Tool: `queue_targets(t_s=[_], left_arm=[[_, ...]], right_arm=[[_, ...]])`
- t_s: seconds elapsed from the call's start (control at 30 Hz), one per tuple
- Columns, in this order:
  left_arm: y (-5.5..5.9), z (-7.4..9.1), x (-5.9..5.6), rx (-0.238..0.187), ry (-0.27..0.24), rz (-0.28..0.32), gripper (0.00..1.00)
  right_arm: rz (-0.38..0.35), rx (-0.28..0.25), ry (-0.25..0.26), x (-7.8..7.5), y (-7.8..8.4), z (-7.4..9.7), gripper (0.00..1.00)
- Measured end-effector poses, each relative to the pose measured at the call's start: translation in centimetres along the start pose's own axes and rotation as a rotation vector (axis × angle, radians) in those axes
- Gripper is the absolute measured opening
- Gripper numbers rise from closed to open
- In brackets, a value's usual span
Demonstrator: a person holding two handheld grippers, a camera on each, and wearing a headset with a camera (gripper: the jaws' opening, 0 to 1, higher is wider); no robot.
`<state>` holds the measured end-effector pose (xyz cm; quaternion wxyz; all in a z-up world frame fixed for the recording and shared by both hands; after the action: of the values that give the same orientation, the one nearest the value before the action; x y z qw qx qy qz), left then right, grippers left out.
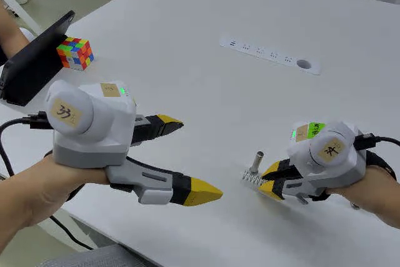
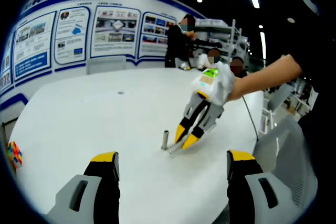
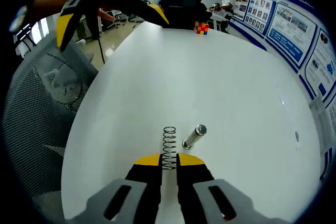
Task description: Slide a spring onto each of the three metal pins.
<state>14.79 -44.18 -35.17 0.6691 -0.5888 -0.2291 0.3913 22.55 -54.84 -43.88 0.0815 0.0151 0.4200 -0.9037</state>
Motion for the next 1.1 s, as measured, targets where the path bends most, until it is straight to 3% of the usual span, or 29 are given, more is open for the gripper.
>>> queue_targets(t_s=[0.4,0.53,0.6,0.7,0.83,1.1], left_arm=[[-1.6,-3.8,-2.8,-0.008,0.092,-0.078,0.76],[-1.3,-4.8,-3.7,0.009,0.124,-0.097,0.69],[-1.4,-5.1,-4.3,-0.004,0.145,-0.079,0.67],[-1.7,-5.5,-5.1,-0.016,0.168,-0.079,0.62],[-1.5,-5.9,-6.0,-0.001,0.202,-0.084,0.56],[-0.8,-5.7,-6.8,0.025,0.237,-0.078,0.36]], right_arm=[[0.039,-0.063,0.038,0.0,-1.8,5.9,0.11],[0.036,-0.087,0.042,0.6,-2.4,7.2,0.11],[0.046,-0.097,0.038,1.1,-2.8,7.8,0.11],[0.076,-0.109,0.017,2.1,-3.6,8.3,0.11],[0.131,-0.115,-0.015,3.5,-4.6,8.6,0.11],[0.185,-0.126,-0.059,5.3,-5.7,8.6,0.11]])
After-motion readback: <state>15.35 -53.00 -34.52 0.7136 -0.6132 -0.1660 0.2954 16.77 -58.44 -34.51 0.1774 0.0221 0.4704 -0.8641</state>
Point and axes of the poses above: the centre of the closed fingertips' face, and the gripper's own axes: z roughly backward along the fingers, x roughly to its left, y roughly out of its underside, the point moved 3 cm from there along z, roughly backward along the fingers, and after that the axes turned 13 degrees about -x, right-handed, at the moved point
